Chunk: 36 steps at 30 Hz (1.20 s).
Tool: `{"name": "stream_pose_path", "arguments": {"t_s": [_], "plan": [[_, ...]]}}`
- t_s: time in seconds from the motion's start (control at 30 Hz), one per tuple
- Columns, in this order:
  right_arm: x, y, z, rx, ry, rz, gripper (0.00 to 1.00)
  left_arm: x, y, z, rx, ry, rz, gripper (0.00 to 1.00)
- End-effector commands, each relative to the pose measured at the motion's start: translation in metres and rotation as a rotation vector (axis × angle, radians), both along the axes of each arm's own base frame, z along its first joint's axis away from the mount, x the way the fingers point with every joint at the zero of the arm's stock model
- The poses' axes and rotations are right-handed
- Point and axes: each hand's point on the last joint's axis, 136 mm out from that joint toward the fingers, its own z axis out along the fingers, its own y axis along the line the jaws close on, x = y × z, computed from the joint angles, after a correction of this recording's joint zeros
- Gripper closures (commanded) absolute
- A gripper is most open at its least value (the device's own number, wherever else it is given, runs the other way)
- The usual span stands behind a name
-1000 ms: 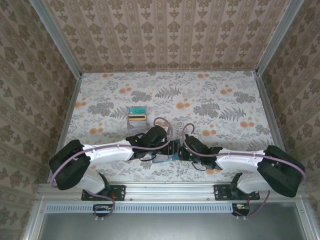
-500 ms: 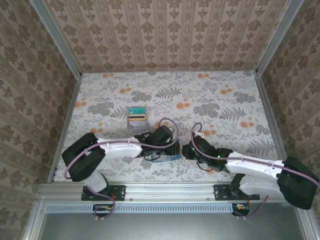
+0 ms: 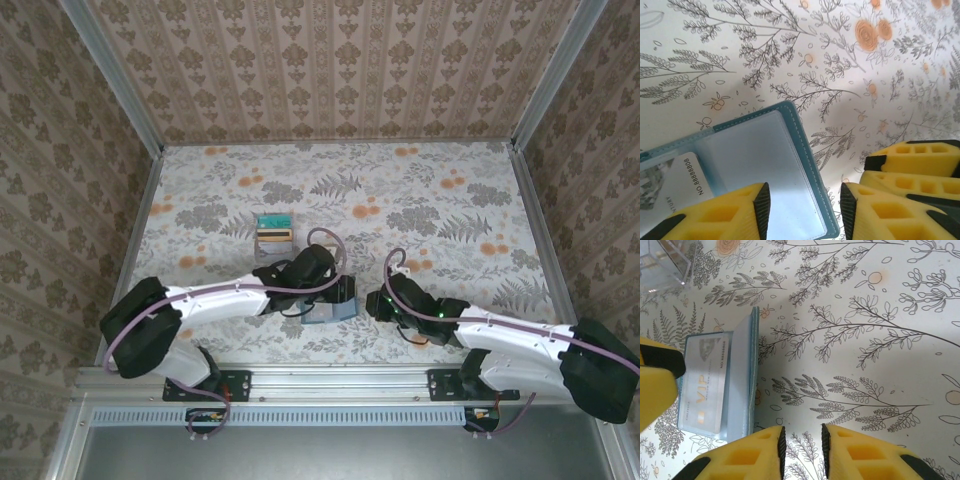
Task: Take the credit cards out of the card holder
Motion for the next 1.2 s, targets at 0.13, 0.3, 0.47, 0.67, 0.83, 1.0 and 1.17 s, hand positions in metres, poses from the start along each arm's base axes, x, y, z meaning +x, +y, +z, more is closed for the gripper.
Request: {"name": "stream_pose_path", "arguments": {"t_s": [0.13, 0.3, 0.47, 0.67, 0.83, 1.0, 1.17], "plan": [[0.006, 0.022, 0.020, 0.033, -0.015, 0.072, 0.70, 0.002, 0.038, -0.010, 0.072, -0.004, 0.066, 0.62], [0.010, 0.040, 0.035, 0.055, -0.030, 0.131, 0.70, 0.005, 0.070, -0.018, 0.097, 0.015, 0.129, 0.78], [0.016, 0.065, 0.043, 0.047, -0.016, 0.181, 0.70, 0.004, 0.082, -0.027, 0.103, 0.027, 0.151, 0.92], [0.014, 0.102, 0.038, 0.100, 0.041, 0.258, 0.74, 0.002, 0.086, -0.039, 0.120, 0.044, 0.156, 0.96], [0.011, 0.111, 0.015, 0.094, 0.117, 0.265, 0.76, -0.001, 0.090, -0.054, 0.142, 0.067, 0.160, 0.95], [0.009, 0.109, -0.010, 0.071, 0.189, 0.243, 0.77, -0.003, 0.092, -0.064, 0.155, 0.083, 0.167, 0.96], [0.009, 0.106, -0.024, 0.061, 0.220, 0.228, 0.77, -0.005, 0.096, -0.072, 0.184, 0.094, 0.176, 0.95]]}}
